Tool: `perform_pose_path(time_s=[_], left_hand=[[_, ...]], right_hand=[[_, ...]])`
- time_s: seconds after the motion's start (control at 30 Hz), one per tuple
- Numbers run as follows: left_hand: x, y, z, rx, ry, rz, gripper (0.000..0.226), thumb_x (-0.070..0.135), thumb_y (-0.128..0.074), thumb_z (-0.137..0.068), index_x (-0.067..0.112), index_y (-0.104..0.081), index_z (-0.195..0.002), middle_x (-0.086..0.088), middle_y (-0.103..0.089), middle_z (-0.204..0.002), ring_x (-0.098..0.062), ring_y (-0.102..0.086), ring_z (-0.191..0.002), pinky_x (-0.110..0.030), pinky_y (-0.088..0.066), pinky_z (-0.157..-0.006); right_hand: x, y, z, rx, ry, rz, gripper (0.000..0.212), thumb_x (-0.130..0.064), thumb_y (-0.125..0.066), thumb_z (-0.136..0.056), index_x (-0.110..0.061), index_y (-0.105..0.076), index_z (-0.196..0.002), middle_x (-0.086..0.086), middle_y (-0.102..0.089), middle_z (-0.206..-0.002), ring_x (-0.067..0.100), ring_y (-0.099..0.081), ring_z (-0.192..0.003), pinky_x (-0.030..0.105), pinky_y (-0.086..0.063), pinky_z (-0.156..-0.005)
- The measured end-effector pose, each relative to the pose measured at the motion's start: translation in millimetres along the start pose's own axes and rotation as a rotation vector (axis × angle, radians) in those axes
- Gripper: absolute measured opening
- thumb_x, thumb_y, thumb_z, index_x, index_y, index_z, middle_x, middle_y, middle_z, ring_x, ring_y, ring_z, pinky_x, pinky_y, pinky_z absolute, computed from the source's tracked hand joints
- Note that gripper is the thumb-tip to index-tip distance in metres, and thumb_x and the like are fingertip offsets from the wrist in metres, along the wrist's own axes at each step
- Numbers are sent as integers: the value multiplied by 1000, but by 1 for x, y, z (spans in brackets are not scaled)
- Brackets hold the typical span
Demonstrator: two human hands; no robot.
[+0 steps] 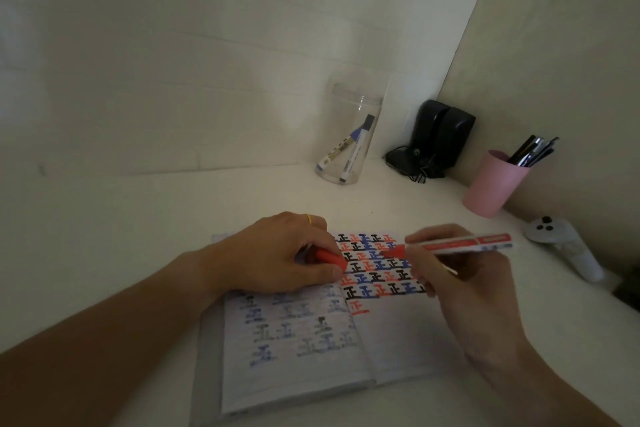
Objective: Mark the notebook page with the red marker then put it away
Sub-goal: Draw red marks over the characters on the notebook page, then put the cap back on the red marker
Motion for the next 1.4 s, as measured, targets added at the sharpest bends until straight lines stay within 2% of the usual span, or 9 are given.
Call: perform_pose_path(time_s=[0.17,0.27,0.47,0.6,0.73,0.93,1.07,1.23,1.4], left_hand=[[-1,-1,0,-13,12,-16,24,44,-58,-96,36,-72,-114,13,-59,-93,-7,-58,-84,-30,-50,-72],[0,2,2,25,22,-10,25,44,-54,-98,36,-71,-115,16,-58,-95,-5,-59,-85,-34,-52,-76],[-19,36,4,377,155,-123,32,32,-62,-98,31,-66,-129,22,-63,-102,-1,-59,-83,-20,-49,-78],[-35,50,12,518,259,42,28,28,-74,-90,31,-71,-117,17,-79,-103,0,-71,-85,-6,-48,-71],[-37,49,14,537,293,141,21,26,-79,-86,30,-66,-102,16,-81,-93,0,-72,-82,-7,-49,-68],[-33,50,13,540,270,170,19,24,-78,-87,30,-69,-102,18,-78,-93,0,-71,-88,-9,-50,-68],[-34,46,11,506,246,212,18,26,-76,-89,33,-69,-105,16,-76,-96,-6,-71,-90,-14,-55,-73],[-32,43,9,475,190,468,12,25,-70,-92,23,-74,-104,3,-78,-79,-13,-71,-64,-19,-56,-64],[-28,43,11,501,162,725,19,31,-68,-90,16,-79,-93,-7,-76,-66,-19,-69,-52,-24,-56,-57]], right_hand=[[-4,-20,-53,71,21,116,16,-12,-77,-86,-28,-77,-87,-14,-80,-83,0,-74,-71,19,-55,-63],[17,-32,-63,87,-32,22,11,-18,-75,-90,-25,-81,-97,-4,-81,-85,8,-75,-76,23,-55,-65],[45,-27,-58,78,-134,-233,15,-28,-78,-86,-25,-78,-101,3,-83,-88,15,-79,-81,25,-61,-66],[51,-14,-58,70,-182,-334,8,-19,-77,-86,-19,-81,-93,8,-79,-80,16,-71,-70,29,-57,-66],[53,-22,-56,-2,-217,-396,10,-15,-76,-87,-16,-83,-94,10,-79,-80,17,-71,-72,28,-57,-68],[49,-35,-53,-102,-222,-430,11,-13,-77,-85,-10,-83,-95,13,-79,-79,17,-72,-69,22,-58,-63],[44,-45,-49,-172,-220,-439,31,-28,-83,-72,-9,-82,-97,16,-80,-82,19,-74,-74,22,-60,-65],[38,-51,-46,-244,-247,-608,39,-28,-81,-72,-4,-81,-103,19,-82,-89,21,-77,-76,22,-62,-69],[20,-49,-43,-259,-140,-518,34,-24,-82,-72,-8,-83,-102,20,-82,-90,25,-79,-79,23,-62,-74]])
Point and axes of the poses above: each hand's wrist, its own z-axis away from the middle knuckle, its own y-axis out of the back of the hand, x = y × z, the point moved 10 cm from there along -z, towards the middle knuckle
